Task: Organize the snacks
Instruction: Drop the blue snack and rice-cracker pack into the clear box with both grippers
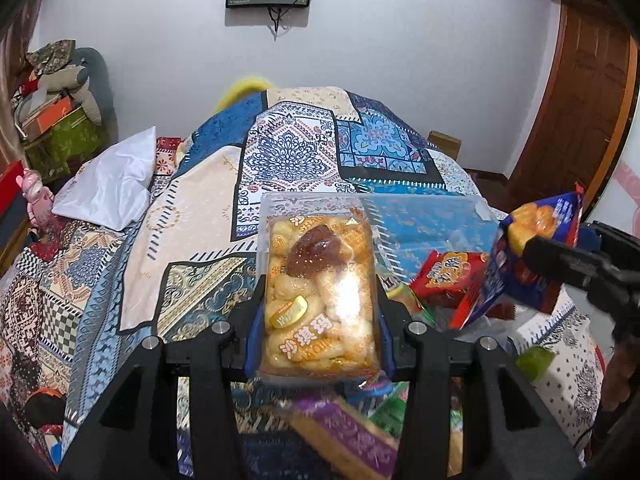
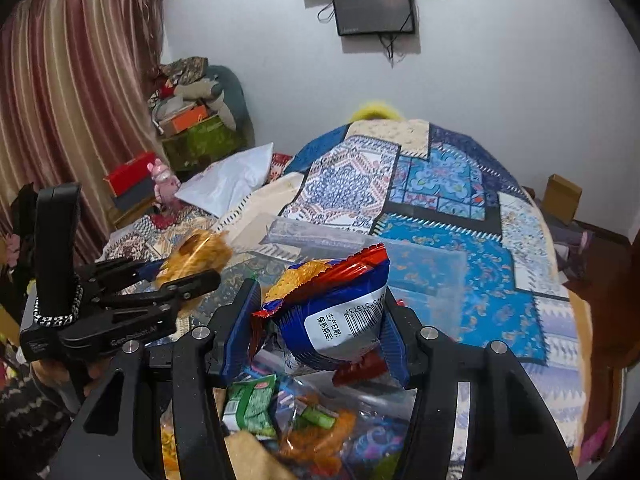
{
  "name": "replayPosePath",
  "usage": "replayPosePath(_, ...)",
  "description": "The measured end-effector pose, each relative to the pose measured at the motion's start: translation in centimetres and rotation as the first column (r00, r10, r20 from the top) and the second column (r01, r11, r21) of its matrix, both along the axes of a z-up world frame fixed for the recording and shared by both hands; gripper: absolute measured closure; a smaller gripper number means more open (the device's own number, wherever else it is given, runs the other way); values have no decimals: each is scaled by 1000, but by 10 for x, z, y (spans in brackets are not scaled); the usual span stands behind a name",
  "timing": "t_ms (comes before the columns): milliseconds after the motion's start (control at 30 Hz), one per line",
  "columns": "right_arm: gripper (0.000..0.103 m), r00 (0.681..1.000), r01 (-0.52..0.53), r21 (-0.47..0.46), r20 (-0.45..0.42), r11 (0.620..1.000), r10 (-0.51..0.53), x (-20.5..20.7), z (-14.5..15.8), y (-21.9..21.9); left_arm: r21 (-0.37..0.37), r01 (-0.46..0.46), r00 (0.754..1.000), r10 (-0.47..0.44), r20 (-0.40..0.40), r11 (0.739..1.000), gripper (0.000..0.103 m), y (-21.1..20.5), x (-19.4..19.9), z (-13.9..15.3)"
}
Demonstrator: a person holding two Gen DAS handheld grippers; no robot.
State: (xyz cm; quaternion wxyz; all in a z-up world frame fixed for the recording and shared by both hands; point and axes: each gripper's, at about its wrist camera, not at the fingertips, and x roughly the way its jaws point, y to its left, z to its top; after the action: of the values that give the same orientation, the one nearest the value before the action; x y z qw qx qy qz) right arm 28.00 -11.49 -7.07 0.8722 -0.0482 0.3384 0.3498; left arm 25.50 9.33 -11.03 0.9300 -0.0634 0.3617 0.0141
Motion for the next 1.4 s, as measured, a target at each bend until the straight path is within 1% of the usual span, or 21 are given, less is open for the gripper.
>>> replayPosePath(233, 50, 999, -23, -25, -50, 999, 22, 18, -21, 21, -18, 3, 1000, -4, -31, 1000, 58, -1, 25, -13)
replayPosePath(333, 48, 998, -21, -31, -61, 999, 19, 23, -26, 26, -20, 5, 999, -6, -38, 1000, 58, -1, 29, -16)
replayPosePath(433, 47, 998, -9, -36, -65, 999, 7, 25, -27, 26, -9, 5, 999, -6, -33, 1000, 58, -2, 28, -14)
replayPosePath(533, 41, 998, 8, -56, -65, 998, -11, 26, -27, 25, -17, 10, 1000, -10, -27, 1000, 57, -2, 23, -7)
replayPosePath(567, 35, 998, 15, -68, -61, 998, -20, 24, -25, 24, -17, 10, 1000, -10, -26, 1000, 57, -2, 21, -5)
replayPosePath(600, 28, 998, 21, -75, -55, 997, -25, 23, -24, 23, -19, 10, 1000, -11, -23, 1000, 56, -2, 19, -3)
replayPosePath(667, 23, 999, 37, -68, -33, 997, -39, 19, -18, 17, -23, 12, 1000, -12, -14, 1000, 54, -1, 13, 2)
replayPosePath(767, 23, 999, 40, -56, -12, 998, -41, 10, -6, 9, -18, 8, 1000, -8, -4, 1000, 45, -2, 2, 9)
replayPosePath(867, 22, 999, 45, -45, 4, 998, -45, -1, 5, -1, 3, 8, 1000, -8, -5, 1000, 45, -4, -11, 14)
replayPosePath(1067, 22, 997, 62, -59, 44, 996, -59, -29, 19, -22, 12, 10, 1000, -10, -24, 1000, 39, -8, -37, 16)
replayPosePath(1133, 22, 996, 72, -66, 50, 995, -68, -37, 20, -30, 21, 10, 999, -9, -36, 1000, 38, -10, -45, 13)
replayPosePath(1233, 21, 995, 90, -74, 38, 993, -87, -47, 17, -45, 11, 13, 998, -12, -70, 1000, 37, -12, -57, 3)
replayPosePath(1333, 21, 994, 112, -90, 18, 990, -111, -54, 8, -59, 3, 8, 994, -8, -109, 1000, 37, -14, -63, -9)
replayPosePath(1400, 21, 992, 122, -99, -10, 988, -124, -57, -2, -67, 14, 5, 990, -3, -141, 1000, 37, -16, -66, -21)
